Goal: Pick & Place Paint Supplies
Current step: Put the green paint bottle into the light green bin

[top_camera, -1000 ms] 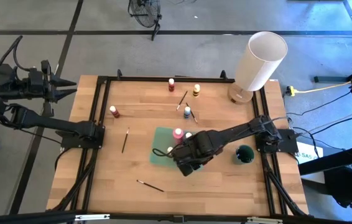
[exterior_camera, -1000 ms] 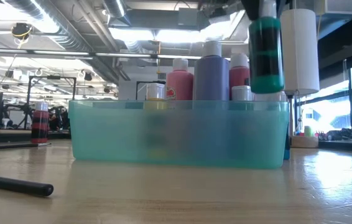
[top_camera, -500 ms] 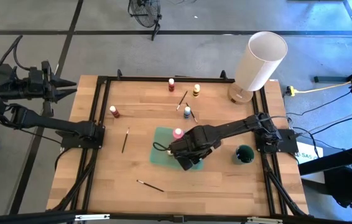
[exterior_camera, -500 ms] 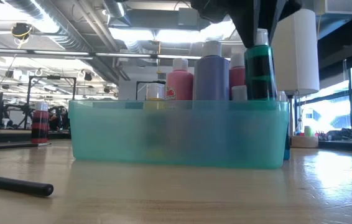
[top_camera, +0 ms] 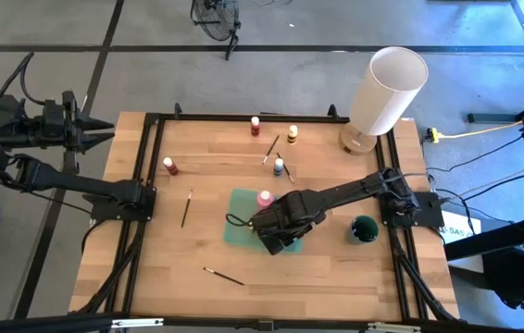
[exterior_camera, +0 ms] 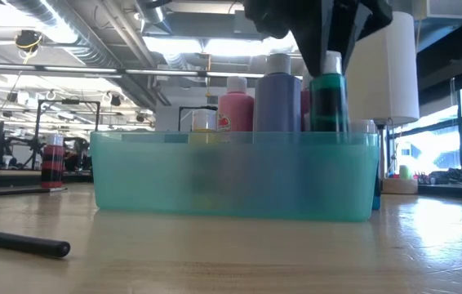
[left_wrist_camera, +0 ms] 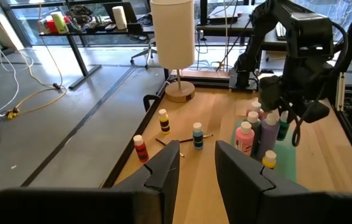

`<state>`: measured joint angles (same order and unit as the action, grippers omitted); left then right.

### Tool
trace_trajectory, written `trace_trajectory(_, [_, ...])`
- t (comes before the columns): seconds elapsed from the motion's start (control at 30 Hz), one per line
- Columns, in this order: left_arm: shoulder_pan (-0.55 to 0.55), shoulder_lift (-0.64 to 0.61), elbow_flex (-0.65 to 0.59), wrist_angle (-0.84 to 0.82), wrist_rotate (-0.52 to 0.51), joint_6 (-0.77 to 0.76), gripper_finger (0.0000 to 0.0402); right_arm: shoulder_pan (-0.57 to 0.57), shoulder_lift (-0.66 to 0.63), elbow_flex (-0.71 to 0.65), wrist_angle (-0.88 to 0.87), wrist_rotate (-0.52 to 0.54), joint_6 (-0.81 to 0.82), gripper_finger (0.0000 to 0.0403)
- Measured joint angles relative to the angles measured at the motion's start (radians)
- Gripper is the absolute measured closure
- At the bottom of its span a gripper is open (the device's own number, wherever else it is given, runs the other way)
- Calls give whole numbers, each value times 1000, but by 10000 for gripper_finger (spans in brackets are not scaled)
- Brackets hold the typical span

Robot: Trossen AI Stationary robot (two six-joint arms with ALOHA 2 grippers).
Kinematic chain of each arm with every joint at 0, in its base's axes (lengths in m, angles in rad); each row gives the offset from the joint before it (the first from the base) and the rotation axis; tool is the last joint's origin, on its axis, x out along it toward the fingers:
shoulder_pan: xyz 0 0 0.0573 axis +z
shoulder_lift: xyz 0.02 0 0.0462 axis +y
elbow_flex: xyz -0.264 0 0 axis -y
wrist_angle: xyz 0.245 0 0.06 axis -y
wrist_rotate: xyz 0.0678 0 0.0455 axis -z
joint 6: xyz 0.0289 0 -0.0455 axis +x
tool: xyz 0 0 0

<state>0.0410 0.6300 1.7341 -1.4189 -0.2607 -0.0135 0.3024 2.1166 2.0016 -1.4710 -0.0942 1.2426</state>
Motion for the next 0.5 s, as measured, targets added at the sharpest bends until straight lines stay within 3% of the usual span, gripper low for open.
trace_trajectory(0.5, [0, 0, 0, 0, 0, 0, 304, 22, 0, -143, 168, 1, 54, 282])
